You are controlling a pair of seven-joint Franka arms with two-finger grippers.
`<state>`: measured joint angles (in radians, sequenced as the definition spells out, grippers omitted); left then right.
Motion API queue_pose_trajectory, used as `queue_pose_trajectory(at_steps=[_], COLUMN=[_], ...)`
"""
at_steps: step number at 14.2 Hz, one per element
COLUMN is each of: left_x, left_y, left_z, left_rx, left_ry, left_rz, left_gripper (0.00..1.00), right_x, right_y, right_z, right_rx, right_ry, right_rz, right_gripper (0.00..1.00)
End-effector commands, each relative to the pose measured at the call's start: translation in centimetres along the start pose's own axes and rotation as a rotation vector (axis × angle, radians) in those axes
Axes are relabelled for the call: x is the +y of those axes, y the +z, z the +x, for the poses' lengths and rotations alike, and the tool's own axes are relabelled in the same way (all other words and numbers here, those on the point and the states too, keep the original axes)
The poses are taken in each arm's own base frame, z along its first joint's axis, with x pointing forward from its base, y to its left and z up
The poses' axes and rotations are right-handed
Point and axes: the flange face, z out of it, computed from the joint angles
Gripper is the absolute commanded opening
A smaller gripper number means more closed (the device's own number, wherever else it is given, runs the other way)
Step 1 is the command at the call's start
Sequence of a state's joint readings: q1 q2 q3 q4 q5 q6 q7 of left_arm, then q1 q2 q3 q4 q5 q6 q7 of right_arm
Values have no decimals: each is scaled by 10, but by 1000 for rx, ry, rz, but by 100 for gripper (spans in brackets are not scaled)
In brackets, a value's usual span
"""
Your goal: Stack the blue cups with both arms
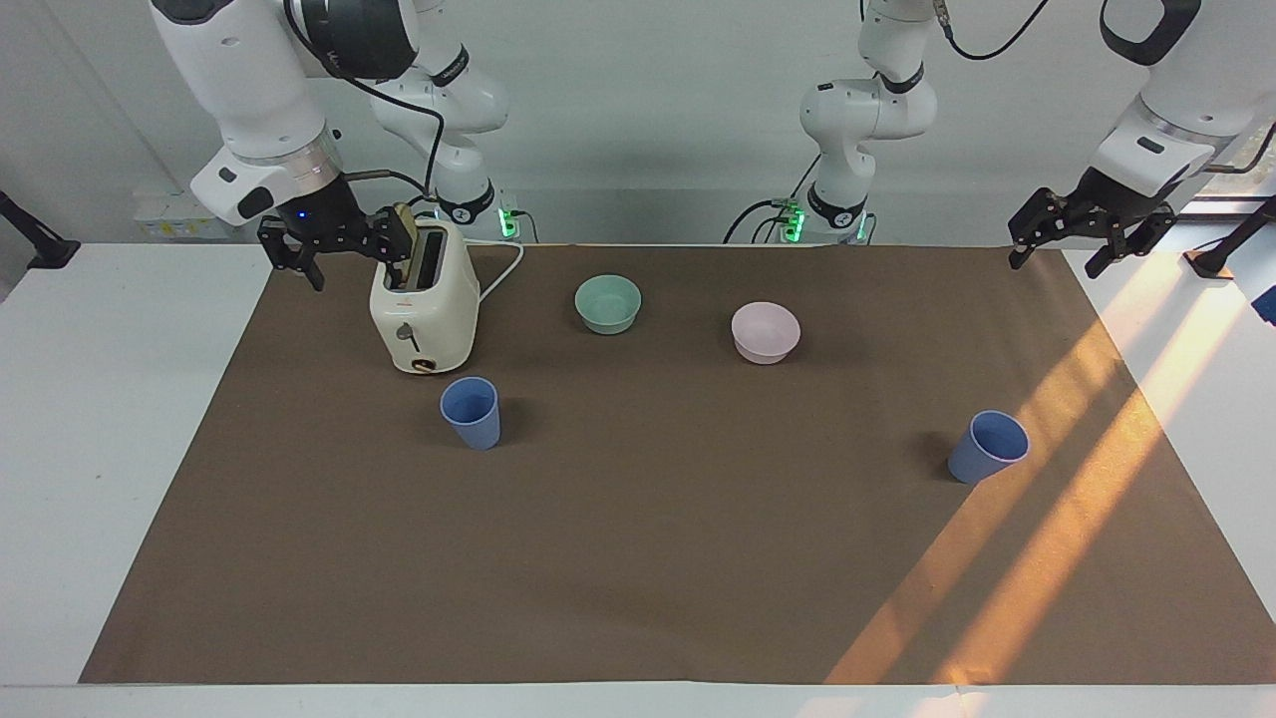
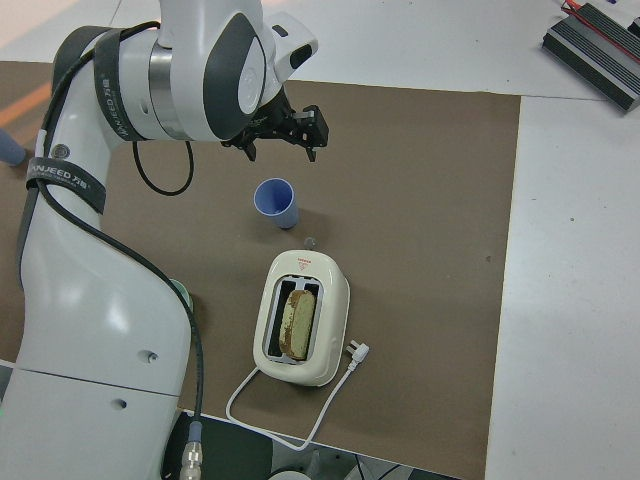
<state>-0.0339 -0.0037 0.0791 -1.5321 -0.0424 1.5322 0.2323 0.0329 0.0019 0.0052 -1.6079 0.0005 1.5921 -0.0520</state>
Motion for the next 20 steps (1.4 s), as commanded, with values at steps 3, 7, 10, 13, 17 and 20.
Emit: queue_pose_trajectory(at_steps=[3,7,10,13,17,20], left_x=[1,6,-2,-13,-12,-13], left_y=[-2,-1,-2,-3,-3,-3], left_z=[-1,1,-1,-4,-4,-3], left_rx=[18,20,21,23,21,26], left_ry=[3,12,-1,-23,-21,-23], left_rz=[-2,-1,-4,-8,-10,-10], left_gripper=[100,100,100,100,100,100], right_x=[3,3,3,3,3,3], right_y=[-3,-3,-3,-3,-3,-3], right_z=[-3,-3,-3,-3,-3,-3], right_rx=[10,10,10,12,10,10], right_ry=[-16,-16,-16,-16,-16,-16], right_rz=[5,5,5,5,5,5], right_gripper=[100,100,100,100,100,100])
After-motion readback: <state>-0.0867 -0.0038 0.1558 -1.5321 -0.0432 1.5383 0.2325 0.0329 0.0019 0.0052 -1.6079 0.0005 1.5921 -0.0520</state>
